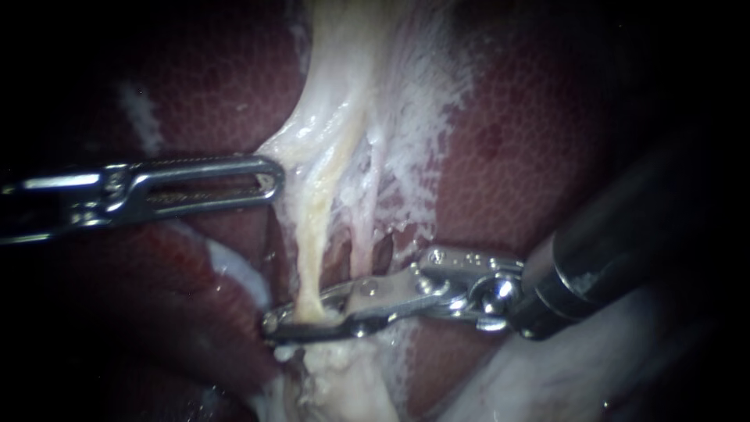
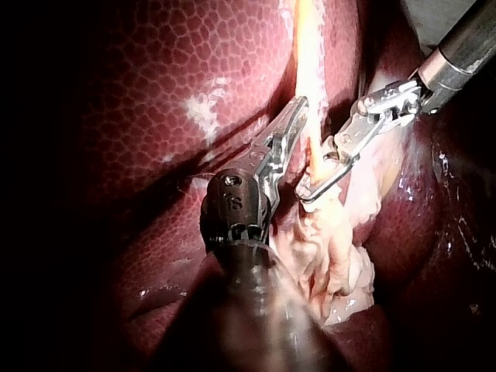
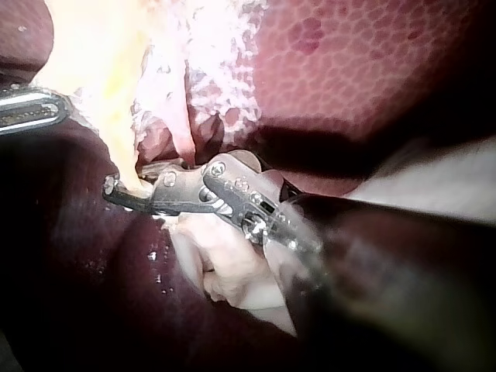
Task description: Clipping second clip left tube
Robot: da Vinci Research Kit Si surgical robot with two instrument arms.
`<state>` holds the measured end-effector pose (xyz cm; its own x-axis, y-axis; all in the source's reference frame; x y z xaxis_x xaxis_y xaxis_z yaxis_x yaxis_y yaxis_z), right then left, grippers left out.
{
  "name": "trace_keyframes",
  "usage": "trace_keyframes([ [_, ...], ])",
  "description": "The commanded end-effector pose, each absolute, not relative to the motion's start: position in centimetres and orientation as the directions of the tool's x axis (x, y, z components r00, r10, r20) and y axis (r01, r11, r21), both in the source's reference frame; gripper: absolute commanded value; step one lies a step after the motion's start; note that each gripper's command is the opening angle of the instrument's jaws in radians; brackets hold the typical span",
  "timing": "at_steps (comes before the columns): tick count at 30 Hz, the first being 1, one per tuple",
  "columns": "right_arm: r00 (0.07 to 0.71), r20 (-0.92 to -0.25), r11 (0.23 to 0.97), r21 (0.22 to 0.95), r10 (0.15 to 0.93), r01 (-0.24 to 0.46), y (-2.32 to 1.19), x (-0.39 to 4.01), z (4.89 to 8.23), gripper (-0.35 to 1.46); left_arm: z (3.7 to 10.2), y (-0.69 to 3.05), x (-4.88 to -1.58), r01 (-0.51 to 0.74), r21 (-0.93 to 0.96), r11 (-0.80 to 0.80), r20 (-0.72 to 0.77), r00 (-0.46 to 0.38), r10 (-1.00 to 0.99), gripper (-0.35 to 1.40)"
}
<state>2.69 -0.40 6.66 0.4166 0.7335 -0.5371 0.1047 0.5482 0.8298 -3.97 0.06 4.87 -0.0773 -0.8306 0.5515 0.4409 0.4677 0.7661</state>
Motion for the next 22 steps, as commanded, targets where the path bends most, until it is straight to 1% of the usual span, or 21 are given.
trace_keyframes([
  [1,0.417,-0.533,0.544,0.833,0.737,0.103,-0.39,2.68,6.66,-0.35,4.87,0.06,-3.97,0.441,0.766,0.468,0.552,-0.077,-0.83,-0.35],
  [22,0.418,-0.529,0.541,0.835,0.738,0.101,-0.42,2.67,6.68,-0.35,4.87,0.06,-3.99,0.441,0.766,0.468,0.552,-0.077,-0.83,-0.35],
])
